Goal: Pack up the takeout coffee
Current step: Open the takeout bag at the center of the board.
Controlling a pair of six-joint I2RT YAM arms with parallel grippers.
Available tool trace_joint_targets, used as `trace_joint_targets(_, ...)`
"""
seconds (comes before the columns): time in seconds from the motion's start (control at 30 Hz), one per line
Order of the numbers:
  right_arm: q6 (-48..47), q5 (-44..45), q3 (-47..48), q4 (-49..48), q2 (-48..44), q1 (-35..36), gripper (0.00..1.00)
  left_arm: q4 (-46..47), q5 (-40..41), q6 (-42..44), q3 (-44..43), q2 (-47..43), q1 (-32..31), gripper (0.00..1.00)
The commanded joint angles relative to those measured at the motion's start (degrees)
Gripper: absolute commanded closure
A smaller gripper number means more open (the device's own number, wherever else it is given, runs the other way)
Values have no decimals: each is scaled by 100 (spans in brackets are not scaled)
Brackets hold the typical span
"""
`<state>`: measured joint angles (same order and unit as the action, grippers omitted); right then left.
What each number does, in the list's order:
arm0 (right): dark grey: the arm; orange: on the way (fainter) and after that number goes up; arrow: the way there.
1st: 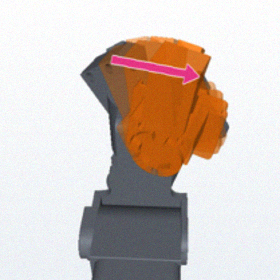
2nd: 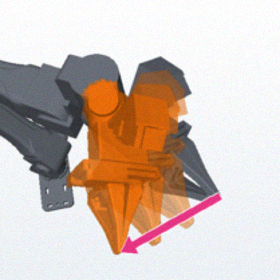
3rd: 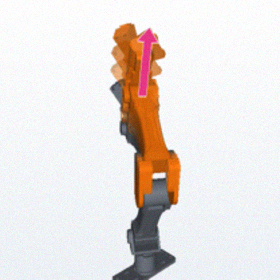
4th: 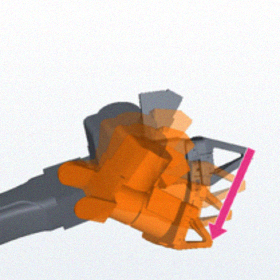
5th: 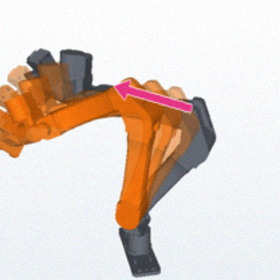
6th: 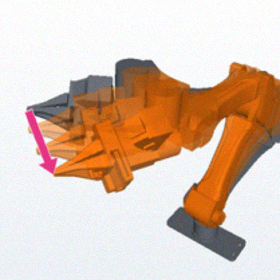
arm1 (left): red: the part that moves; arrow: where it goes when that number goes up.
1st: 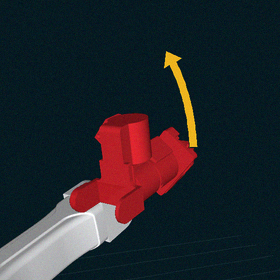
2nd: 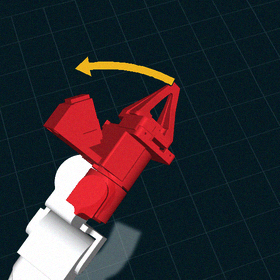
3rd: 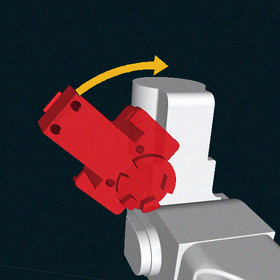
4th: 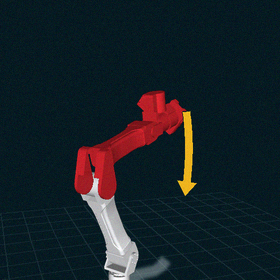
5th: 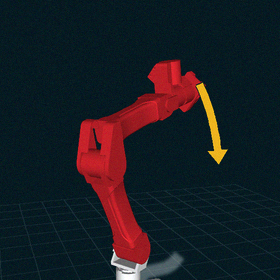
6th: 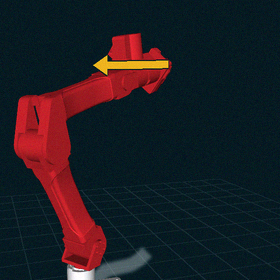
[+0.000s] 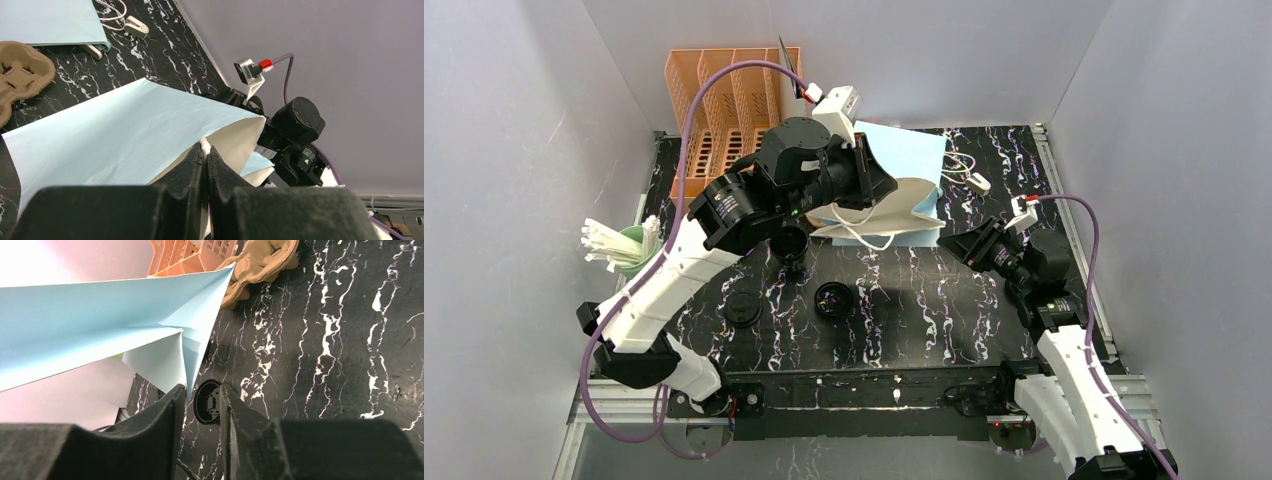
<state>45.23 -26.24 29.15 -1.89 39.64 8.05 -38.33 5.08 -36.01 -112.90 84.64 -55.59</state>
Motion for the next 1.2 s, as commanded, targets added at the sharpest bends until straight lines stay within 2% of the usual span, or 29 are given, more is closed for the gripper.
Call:
trace_joint_targets(0.0, -330, -463, -6, -211, 0, 12, 54, 67, -137, 7, -215, -281, 48, 96)
trace_joint_targets(0.03, -326, -528, -12, -233, 31, 16, 50, 92, -152, -19, -226, -289, 48, 96)
trace_joint_targets(0.1, -272, -594, -7, -241, 123, 15, 47, 150, -187, -67, -226, -282, 49, 96)
trace_joint_targets(0.23, -8, -704, -56, -341, 215, 13, 48, 327, -210, -202, -125, -311, 49, 97)
trace_joint_targets(0.43, 434, -1020, -281, -981, 175, 12, 50, 705, -218, -374, 203, -451, 49, 97)
trace_joint_targets(0.63, 548, -1173, -231, -1241, 142, 12, 50, 945, -298, -554, 457, -481, 54, 97)
trace_joint_targets(0.93, 734, -1065, -91, -1316, 202, 18, 63, 1283, -482, -733, 695, -406, 57, 98)
trace_joint_targets(1.03, 776, -970, -38, -1089, 252, 14, 72, 1382, -452, -748, 767, -433, 57, 98)
trace_joint_targets(1.17, 921, -1002, -60, -967, 334, 14, 73, 1584, -305, -782, 960, -603, 57, 98)
